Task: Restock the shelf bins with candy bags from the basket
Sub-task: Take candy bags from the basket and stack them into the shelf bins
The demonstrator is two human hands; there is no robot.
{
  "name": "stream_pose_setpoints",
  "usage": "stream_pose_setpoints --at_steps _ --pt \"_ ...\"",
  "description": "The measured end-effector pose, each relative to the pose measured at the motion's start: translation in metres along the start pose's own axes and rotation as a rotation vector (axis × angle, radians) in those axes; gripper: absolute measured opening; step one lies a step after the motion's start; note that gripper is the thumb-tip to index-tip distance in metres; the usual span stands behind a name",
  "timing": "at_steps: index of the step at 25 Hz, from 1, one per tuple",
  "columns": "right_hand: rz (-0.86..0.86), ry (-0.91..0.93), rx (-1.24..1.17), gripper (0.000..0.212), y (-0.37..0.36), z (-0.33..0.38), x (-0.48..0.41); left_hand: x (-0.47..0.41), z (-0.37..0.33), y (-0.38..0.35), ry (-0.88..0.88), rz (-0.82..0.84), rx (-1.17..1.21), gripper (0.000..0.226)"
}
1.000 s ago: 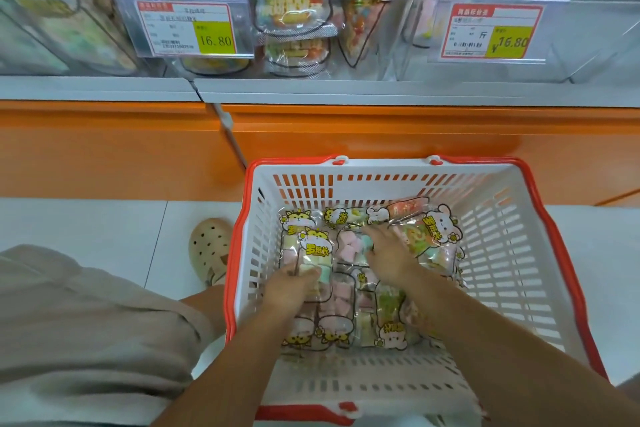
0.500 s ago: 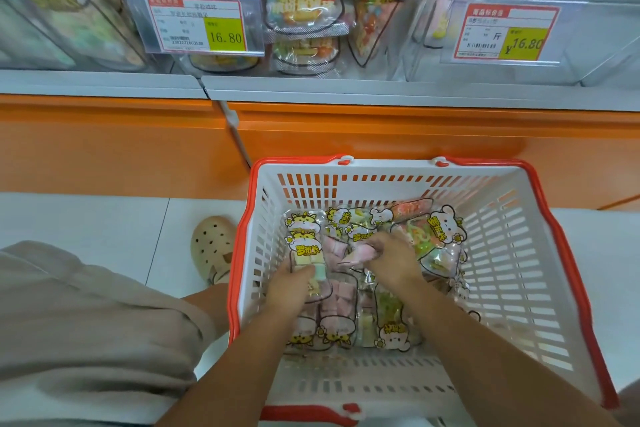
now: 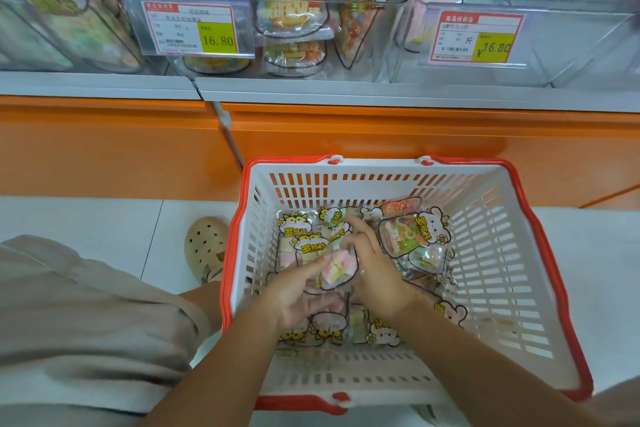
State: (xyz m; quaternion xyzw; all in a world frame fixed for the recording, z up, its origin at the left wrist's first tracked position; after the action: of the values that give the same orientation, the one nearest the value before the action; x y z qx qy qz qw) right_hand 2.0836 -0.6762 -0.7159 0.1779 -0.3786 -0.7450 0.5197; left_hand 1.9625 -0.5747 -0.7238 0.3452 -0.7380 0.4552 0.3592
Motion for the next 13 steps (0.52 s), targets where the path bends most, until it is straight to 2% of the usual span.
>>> stream_pose_setpoints --at_steps 3,5,7,8,10,11,13 --pt "0.028 0.023 -0.005 0.087 0.001 -0.001 -0.004 -0.003 -0.002 0.001 -0.038 -0.019 0.086 0.051" --pt "0.039 -0.129 -0.024 0.095 0.002 -0.01 -0.004 -0.005 -0.008 0.004 -0.137 -0.079 0.089 0.058" --pt "0.111 -0.357 0.005 0.078 -0.003 -0.027 -0.005 -0.008 -0.015 0.009 -0.274 -0.158 0.021 0.067" --pt "0.211 -0.368 0.097 0.065 -0.009 -0.034 -0.005 -0.007 -0.017 0.01 -0.336 -0.192 -0.037 0.062" --pt "0.378 -0.275 0.272 0.043 -0.021 -0.036 -0.005 -0.003 -0.019 0.009 -0.408 -0.23 -0.131 0.047" --pt "0.419 -0.242 0.319 0.04 -0.026 -0.034 -0.004 -0.001 -0.019 0.008 -0.431 -0.234 -0.148 0.043" --pt "0.472 -0.226 0.386 0.058 -0.038 -0.029 -0.004 -0.002 -0.019 0.01 -0.482 -0.236 -0.159 0.041"
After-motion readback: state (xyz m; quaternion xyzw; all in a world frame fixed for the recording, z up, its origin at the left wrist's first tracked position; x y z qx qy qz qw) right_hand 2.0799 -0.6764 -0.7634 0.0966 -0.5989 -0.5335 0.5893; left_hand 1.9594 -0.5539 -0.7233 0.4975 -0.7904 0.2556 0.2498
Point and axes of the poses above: each hand's wrist, its own x-axis away from the middle knuckle, its own y-axis out of the back of the hand, z = x × y, the point moved 2 cm from there along -x, towards the middle knuckle, and after that the axes turned 7 degrees about x, right-handed, at the moved point
